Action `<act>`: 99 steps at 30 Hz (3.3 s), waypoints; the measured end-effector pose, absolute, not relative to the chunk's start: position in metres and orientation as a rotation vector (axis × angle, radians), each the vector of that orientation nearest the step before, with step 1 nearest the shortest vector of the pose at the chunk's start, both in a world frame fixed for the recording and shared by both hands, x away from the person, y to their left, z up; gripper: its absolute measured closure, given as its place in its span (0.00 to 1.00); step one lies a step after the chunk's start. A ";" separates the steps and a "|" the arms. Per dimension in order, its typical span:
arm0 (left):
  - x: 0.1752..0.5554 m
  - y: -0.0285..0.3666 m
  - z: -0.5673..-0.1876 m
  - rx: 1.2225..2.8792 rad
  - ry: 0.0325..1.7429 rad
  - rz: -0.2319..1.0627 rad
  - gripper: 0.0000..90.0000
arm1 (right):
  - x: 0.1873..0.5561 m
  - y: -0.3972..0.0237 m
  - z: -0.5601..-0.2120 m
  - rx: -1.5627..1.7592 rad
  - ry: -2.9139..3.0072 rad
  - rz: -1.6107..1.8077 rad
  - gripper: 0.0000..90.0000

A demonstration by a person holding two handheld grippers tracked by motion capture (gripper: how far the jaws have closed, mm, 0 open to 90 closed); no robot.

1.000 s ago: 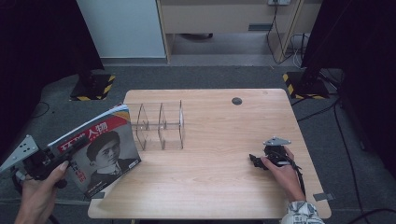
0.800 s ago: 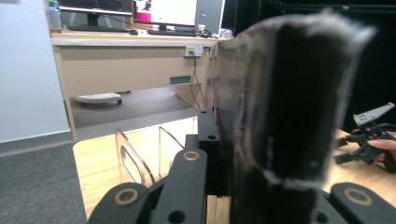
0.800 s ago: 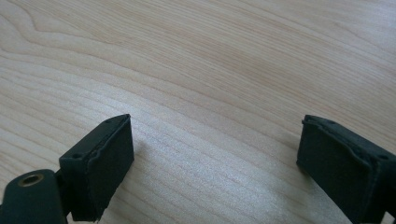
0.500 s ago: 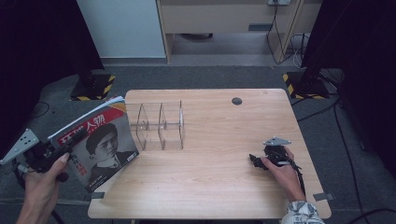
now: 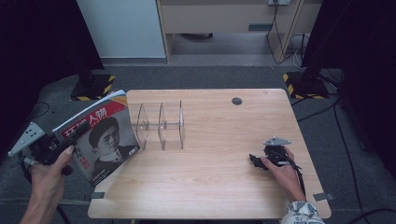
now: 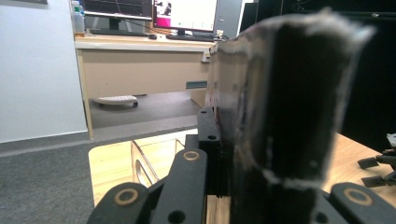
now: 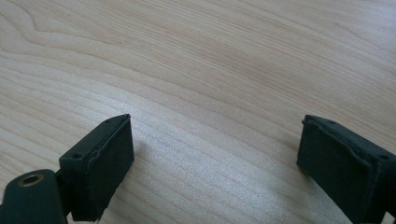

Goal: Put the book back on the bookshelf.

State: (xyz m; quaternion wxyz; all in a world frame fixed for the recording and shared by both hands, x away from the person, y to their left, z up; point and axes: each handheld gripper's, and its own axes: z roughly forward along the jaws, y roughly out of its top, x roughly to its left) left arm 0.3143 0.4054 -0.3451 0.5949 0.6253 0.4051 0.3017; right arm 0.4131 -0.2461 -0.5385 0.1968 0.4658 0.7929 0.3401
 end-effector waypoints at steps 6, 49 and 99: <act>0.321 0.403 -0.343 1.440 0.958 0.706 0.96 | 0.413 -0.246 -0.538 1.304 2.220 0.953 0.12; 0.369 0.386 -0.348 1.401 1.046 0.786 0.96 | 0.413 -0.246 -0.539 1.305 2.224 0.953 0.11; 0.389 0.361 -0.369 1.325 1.076 0.846 0.96 | 0.413 -0.246 -0.539 1.301 2.231 0.953 0.10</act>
